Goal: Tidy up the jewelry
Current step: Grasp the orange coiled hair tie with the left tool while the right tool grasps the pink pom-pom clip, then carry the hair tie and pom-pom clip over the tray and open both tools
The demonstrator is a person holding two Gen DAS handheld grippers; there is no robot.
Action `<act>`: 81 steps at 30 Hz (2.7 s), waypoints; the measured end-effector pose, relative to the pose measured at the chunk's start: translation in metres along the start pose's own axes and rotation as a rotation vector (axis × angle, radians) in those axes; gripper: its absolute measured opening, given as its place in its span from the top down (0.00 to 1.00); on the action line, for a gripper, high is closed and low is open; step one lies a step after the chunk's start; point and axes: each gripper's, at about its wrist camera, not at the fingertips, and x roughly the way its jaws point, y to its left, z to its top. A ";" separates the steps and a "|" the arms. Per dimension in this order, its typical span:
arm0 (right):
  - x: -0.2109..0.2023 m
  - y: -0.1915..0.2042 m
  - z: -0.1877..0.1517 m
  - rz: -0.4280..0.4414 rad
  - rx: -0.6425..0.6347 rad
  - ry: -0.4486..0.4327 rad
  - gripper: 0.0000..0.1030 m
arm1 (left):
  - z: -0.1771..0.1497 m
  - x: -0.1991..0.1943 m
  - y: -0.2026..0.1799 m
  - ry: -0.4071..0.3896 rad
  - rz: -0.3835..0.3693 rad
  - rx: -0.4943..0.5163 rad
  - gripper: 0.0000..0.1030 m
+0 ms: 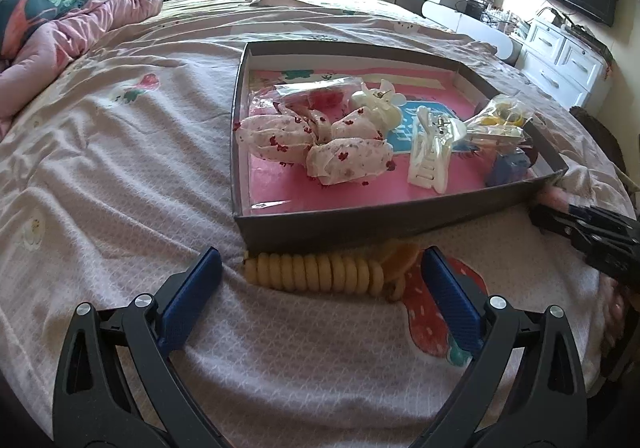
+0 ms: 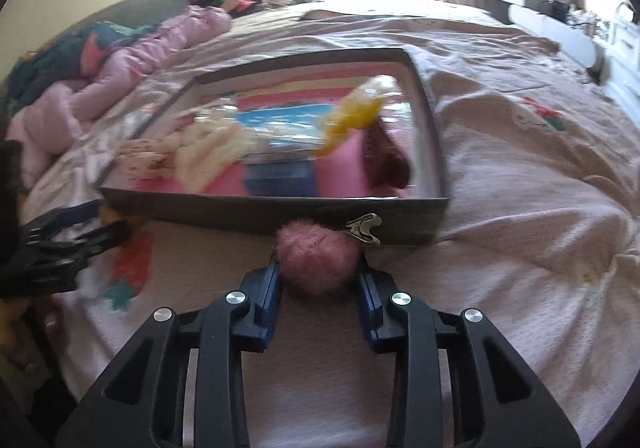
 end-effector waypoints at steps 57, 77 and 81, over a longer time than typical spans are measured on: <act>-0.125 0.012 0.089 0.000 -0.121 -0.443 0.71 | 0.097 -0.083 -0.042 -0.279 -0.129 0.061 0.38; -0.066 -0.007 0.095 -0.037 -0.084 -0.375 0.71 | 0.100 -0.012 -0.034 -0.202 -0.104 0.059 0.38; -0.052 -0.005 0.091 -0.054 -0.098 -0.338 0.71 | 0.099 0.002 -0.033 -0.176 -0.095 0.053 0.38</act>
